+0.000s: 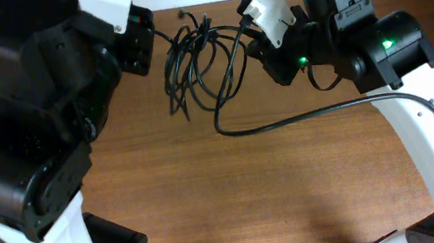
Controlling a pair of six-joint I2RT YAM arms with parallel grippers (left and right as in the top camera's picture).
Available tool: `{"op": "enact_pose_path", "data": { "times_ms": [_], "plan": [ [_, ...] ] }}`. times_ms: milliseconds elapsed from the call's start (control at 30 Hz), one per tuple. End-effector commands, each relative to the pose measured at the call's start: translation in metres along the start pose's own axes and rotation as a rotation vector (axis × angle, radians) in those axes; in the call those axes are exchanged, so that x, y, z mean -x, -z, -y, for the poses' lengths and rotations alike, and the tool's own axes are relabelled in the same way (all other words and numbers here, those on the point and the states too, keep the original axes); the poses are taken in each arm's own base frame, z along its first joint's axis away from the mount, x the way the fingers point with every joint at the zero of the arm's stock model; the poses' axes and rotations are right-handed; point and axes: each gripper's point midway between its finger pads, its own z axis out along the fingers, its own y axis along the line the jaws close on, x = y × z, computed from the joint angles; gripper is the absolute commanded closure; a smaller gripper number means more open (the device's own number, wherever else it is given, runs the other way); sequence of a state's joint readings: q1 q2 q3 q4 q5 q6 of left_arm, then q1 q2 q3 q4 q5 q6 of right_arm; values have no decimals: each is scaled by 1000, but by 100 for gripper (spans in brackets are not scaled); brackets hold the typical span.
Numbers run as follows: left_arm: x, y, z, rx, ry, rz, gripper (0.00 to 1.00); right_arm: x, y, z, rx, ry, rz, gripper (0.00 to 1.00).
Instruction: Untangle cables
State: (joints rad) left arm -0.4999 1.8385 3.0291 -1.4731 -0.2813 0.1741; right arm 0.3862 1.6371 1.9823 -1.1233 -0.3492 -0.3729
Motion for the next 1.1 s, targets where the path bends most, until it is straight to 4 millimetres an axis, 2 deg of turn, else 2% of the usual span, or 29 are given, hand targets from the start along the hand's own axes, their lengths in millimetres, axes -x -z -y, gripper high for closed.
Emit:
{"op": "enact_pose_path", "data": {
  "times_ms": [0,133,367,467,600,733,1067],
  "plan": [
    [5,7,-10,38,22,21,97,2,11,-5,-13,-3,12,96],
    [4,4,-7,29,20,16,98,12,16,-23,12,35,42,96],
    [0,-9,10,-49,12,0,99,38,45,-55,35,111,138,96],
    [-6,-18,14,-54,4,-28,99,41,57,-58,31,94,161,96],
    [-11,-26,17,-58,-1,-50,100,41,63,-60,29,96,169,96],
    [-11,-26,17,-56,-2,-52,100,37,68,-68,62,94,163,96],
    [-11,-26,16,-54,-13,-52,99,39,110,-74,14,117,234,96]
  ]
}}
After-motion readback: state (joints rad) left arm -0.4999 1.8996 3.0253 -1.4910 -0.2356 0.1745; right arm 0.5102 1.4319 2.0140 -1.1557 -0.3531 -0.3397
